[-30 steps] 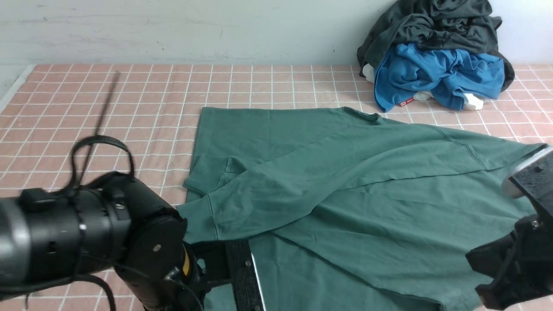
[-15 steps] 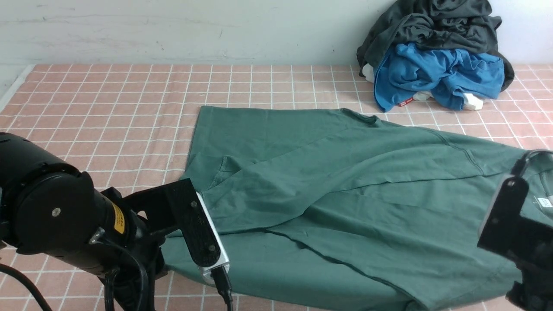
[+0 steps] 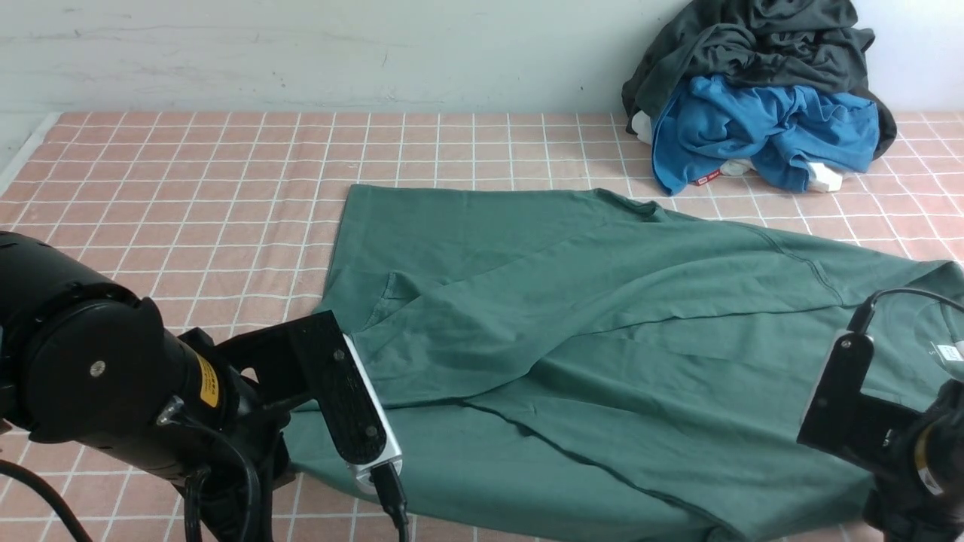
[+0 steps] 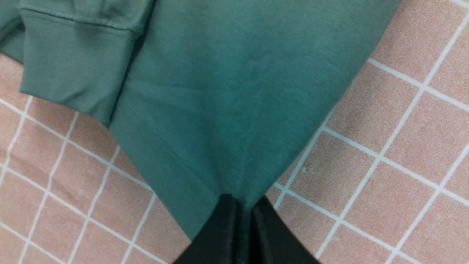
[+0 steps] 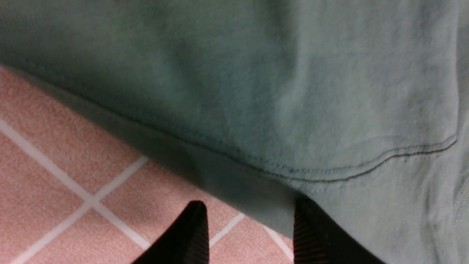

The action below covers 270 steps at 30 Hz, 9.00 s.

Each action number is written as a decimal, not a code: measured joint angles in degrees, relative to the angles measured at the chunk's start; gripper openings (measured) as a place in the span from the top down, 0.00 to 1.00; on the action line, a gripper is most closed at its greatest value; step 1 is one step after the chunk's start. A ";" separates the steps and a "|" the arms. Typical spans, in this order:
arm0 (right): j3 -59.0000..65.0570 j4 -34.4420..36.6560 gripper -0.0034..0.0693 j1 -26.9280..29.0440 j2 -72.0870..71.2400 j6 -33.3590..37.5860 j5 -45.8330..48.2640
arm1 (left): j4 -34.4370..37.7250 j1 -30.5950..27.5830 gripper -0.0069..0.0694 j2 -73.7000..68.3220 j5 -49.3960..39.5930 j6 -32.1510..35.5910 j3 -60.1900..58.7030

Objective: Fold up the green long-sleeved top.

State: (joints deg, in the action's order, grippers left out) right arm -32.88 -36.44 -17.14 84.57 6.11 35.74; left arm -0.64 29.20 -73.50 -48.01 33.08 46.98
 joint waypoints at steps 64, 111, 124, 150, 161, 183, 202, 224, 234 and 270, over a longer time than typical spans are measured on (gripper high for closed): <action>-19.98 -17.54 0.96 7.76 2.33 -15.26 -9.79 | 1.49 -14.19 0.90 -23.62 6.43 -20.70 33.09; -56.56 79.05 0.97 5.32 44.08 46.39 -11.99 | 9.40 -11.37 0.90 -59.85 -3.02 -20.98 72.97; -69.53 91.85 0.82 7.31 46.65 48.96 -18.41 | 10.68 -11.25 0.91 -62.53 -4.88 -19.62 72.97; -59.85 41.17 0.36 37.60 35.22 4.69 22.89 | 18.91 -14.86 0.91 -34.90 -22.70 -8.26 70.53; -57.71 43.60 0.21 38.35 39.45 1.52 14.97 | 19.48 -14.88 0.91 -7.03 -15.51 -7.68 44.12; -59.00 34.80 0.94 38.35 30.39 2.67 17.65 | 3.17 -14.88 0.91 19.61 -2.06 -15.64 -3.86; -63.46 42.40 0.94 8.90 17.32 -0.98 22.95 | 2.56 -14.88 0.91 19.61 10.32 -23.79 -8.84; -63.46 49.54 0.85 -20.60 34.41 2.65 -6.51 | 3.52 -14.88 0.91 19.61 10.49 -23.90 -8.84; -63.46 48.83 0.52 -20.42 34.30 4.83 -6.12 | 7.13 -14.88 0.91 24.02 10.08 -22.02 -8.84; -71.77 20.04 0.97 -21.53 5.61 -2.96 36.02 | 7.72 -14.88 0.91 73.40 36.49 -15.16 -34.38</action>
State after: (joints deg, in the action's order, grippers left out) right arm -104.65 -16.40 -38.67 90.18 3.15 71.76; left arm 7.07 14.31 -0.10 -11.52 17.92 12.60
